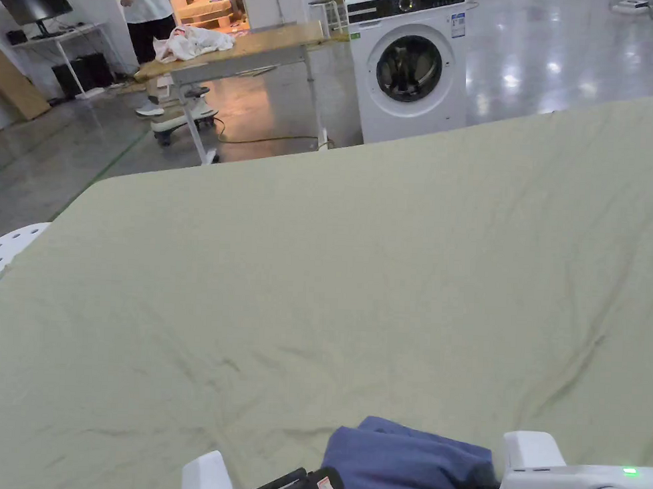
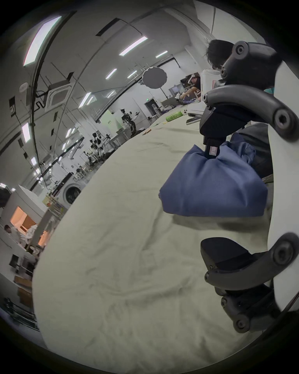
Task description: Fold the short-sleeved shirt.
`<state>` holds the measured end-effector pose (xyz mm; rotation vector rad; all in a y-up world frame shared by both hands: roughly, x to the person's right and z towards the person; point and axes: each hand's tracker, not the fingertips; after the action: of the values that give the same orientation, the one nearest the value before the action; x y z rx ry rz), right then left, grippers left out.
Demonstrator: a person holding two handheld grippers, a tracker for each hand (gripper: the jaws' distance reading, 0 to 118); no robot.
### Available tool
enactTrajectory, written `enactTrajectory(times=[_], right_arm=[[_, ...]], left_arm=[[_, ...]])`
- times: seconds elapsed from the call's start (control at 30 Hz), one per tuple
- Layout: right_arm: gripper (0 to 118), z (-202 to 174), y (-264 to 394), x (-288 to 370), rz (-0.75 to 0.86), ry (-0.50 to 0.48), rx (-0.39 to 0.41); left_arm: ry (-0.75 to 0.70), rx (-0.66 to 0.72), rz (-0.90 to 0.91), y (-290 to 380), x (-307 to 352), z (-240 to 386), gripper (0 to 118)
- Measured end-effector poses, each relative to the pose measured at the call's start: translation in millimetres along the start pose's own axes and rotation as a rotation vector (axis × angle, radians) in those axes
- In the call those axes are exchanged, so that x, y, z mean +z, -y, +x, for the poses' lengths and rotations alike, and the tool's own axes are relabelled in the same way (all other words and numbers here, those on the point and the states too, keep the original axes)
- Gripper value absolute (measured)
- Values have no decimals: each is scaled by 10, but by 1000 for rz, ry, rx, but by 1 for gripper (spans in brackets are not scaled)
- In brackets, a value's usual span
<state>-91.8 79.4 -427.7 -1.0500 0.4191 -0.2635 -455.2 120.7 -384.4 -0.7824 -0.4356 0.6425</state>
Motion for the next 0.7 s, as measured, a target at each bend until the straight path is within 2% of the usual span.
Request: enactTrajectory(times=[0.07,0.17,0.23,0.27,0.3,0.33,0.37,0.47,0.53,0.57,0.63,0.67,0.7], right_arm=[[0,-5,25,39,14,7,-22],[0,-55,72,38,30,25,-11],[0,-53,79,43,38,30,-9],[0,-49,83,43,42,30,-9],[0,-55,93,39,46,30,-11],[0,-49,100,37,49,30,-17],[0,-43,105,36,51,28,-24],[0,-65,132,64,67,27,-33],[0,-98,151,147,101,19,6],[0,-120,160,241,126,-15,-12],[0,-125,201,461,175,-188,-92],[0,-128,233,579,195,-271,-95],[0,-148,258,697,209,-314,-85]], left_arm=[[5,39,-24,-25,-163,-78,103],[57,166,-88,-43,-421,-217,102],[117,263,-100,-39,-567,-336,92],[137,312,-103,-31,-634,-379,75],[119,315,-115,-21,-690,-396,45],[81,294,-128,-7,-742,-383,31],[30,279,-132,14,-740,-402,29],[84,300,-98,1,-650,-392,26],[90,284,-79,-37,-546,-323,25],[119,276,-51,-104,-437,-303,25],[144,296,30,-274,-84,-330,25],[124,268,92,-420,177,-390,25],[102,231,128,-565,412,-478,25]])
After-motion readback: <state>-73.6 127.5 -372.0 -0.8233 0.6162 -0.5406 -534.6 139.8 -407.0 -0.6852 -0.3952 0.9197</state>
